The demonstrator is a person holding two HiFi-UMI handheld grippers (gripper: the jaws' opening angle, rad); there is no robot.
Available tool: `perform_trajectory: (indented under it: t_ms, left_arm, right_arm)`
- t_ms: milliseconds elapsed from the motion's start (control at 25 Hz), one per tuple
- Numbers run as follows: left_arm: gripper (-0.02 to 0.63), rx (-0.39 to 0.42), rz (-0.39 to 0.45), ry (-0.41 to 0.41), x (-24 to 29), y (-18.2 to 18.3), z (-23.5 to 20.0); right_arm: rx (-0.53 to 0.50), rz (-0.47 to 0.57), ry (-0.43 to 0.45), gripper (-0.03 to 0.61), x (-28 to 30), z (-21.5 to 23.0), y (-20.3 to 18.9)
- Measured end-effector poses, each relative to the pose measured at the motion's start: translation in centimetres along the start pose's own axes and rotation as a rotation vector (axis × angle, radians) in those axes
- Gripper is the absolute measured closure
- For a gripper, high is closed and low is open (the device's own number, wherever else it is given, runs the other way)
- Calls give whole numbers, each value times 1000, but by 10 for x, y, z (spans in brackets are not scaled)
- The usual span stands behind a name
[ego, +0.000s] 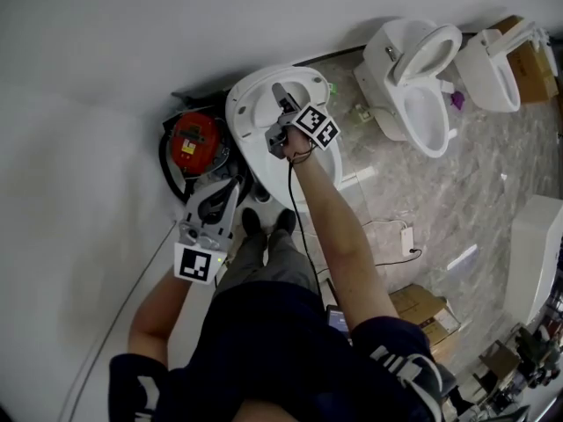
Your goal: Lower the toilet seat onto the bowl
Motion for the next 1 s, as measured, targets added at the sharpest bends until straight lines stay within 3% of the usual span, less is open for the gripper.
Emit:
perform_trajectory:
  t_ms: [480,1000]
  left_arm:
    - [589,-72,-71,-30,19,-33,-8]
    - [589,-86,-92,-25,15,-46,-19]
  right_arm:
    - [105,17,-49,278,30,24,-3]
    - [186,32,-72,282,54,31,-9]
Point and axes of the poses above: the fingertips, and each gripper's own axes: x forward along the fingers, z to its right, y out of its top, the point moved 5 cm from there along -x, backward along the fingers, and after that the axes turned 10 degrees about -x, right-handed, at the moved point
